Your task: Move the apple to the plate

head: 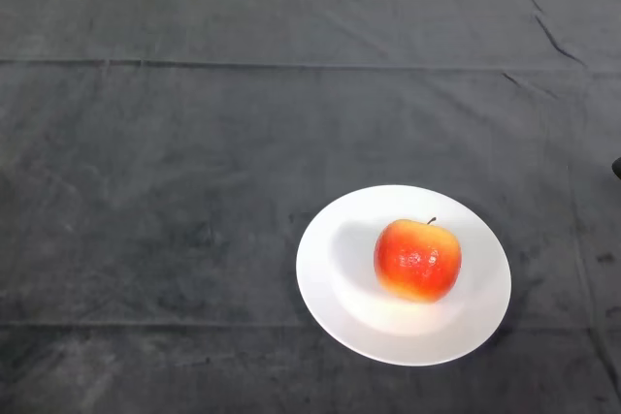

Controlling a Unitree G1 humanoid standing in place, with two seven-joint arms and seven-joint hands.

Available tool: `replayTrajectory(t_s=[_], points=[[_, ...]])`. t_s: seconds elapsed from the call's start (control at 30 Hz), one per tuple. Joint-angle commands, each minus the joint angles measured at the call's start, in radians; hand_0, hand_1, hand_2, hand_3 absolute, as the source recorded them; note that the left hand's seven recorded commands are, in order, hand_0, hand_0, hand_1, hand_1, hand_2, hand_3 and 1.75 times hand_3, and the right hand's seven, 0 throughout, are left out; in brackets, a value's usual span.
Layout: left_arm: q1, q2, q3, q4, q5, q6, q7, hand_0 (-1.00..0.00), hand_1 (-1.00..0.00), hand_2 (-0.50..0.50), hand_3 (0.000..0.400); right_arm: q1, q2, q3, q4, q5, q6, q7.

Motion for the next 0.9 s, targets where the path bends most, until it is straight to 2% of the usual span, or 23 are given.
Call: replayTrajectory(t_s=[0.03,0.9], points=[[-0.029,-0.013,0.034,0.016,0.026,0.015,-0.009,0.00,0.00,0.00,0.000,-0.028,-0.044,-0.0168,0.000,-0.0024,0.012,-0.0039],[-0.033,-0.020,0.039,0.011,0.033,0.020,-0.022,0.00,0.00,0.00,0.000,-0.028,-0.044,-0.0168,0.000,-0.0023,0.012,-0.0040]])
